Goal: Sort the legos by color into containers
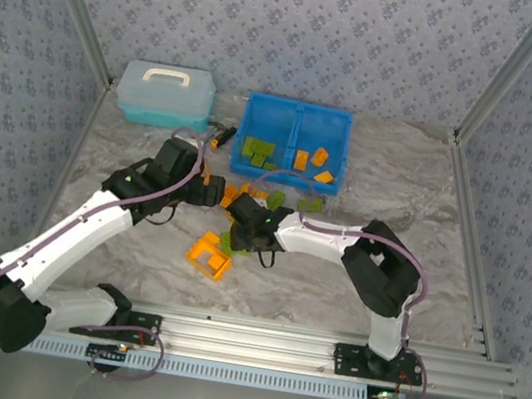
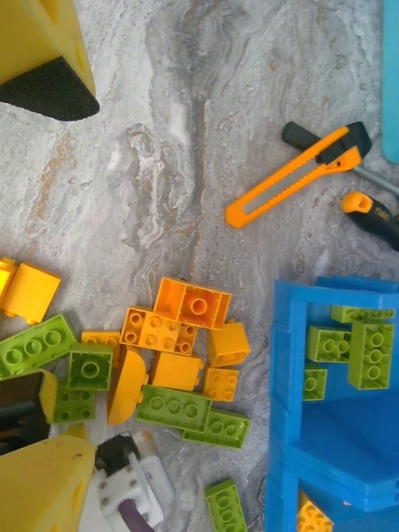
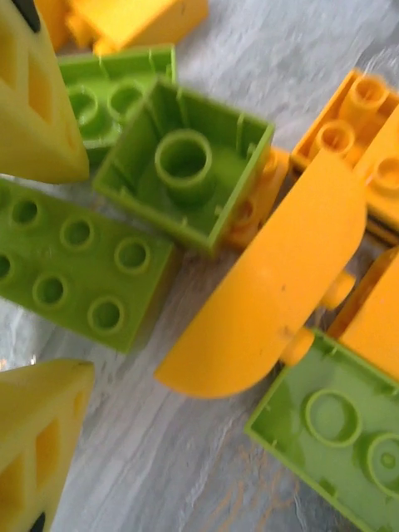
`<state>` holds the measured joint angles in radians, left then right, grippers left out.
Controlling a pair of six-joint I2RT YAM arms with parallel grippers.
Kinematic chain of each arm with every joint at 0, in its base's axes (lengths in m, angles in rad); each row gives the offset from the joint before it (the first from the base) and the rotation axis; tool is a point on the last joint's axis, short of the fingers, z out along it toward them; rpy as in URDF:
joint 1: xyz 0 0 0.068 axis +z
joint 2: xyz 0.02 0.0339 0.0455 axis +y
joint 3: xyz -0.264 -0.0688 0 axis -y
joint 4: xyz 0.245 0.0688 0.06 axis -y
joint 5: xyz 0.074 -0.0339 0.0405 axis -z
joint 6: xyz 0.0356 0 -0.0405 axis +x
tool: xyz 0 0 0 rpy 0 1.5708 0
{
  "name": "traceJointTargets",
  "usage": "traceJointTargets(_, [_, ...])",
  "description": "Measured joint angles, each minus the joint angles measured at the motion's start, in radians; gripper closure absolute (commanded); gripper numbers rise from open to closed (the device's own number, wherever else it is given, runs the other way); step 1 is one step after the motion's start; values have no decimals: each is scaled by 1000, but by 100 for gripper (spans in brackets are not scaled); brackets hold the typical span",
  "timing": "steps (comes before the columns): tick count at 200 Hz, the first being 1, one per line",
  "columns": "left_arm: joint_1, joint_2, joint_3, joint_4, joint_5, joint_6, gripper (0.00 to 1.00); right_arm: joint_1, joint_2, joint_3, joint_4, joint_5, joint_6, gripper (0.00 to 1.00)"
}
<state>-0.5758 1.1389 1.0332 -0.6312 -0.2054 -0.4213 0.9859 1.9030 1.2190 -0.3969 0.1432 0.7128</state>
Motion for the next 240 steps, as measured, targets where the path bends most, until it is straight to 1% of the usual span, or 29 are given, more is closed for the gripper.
traceJointTargets(32, [0,0,-9,1,4,-11,1,0,5,0,-34,26,14,64])
traceJointTargets(58, [0,0,-9,4,4,-18,1,0,-2,-3,-35,47,17,69])
traceJointTargets(74, [0,0,-9,4,5,-18,1,-5,-38,-26,-41,58,14,74])
traceJointTargets(91, [0,0,-9,4,8,-18,1,-19,-123,-54,-56,71,3,75])
traceJointTargets(110, [0,-5,-9,7,10,-18,1,-47,-243,-42,-57,89,-31,74])
traceJointTargets(126, [0,-24,-10,18,11,-18,1,-88,-313,15,-41,101,-75,73])
traceJointTargets(139, [0,-47,-13,41,12,-18,1,-133,-316,84,-13,100,-113,73])
traceJointTargets(158, [0,-72,-23,63,21,-19,1,-213,-229,229,24,79,-161,73])
traceJointTargets(181, [0,-79,-30,63,35,-26,1,-288,-19,452,36,54,-206,73])
traceJointTargets(209, [0,-108,-59,58,55,-37,1,-330,250,727,-20,36,-237,72])
traceJointTargets(240, [0,-145,-93,52,64,-50,1,-343,445,936,-114,33,-259,70])
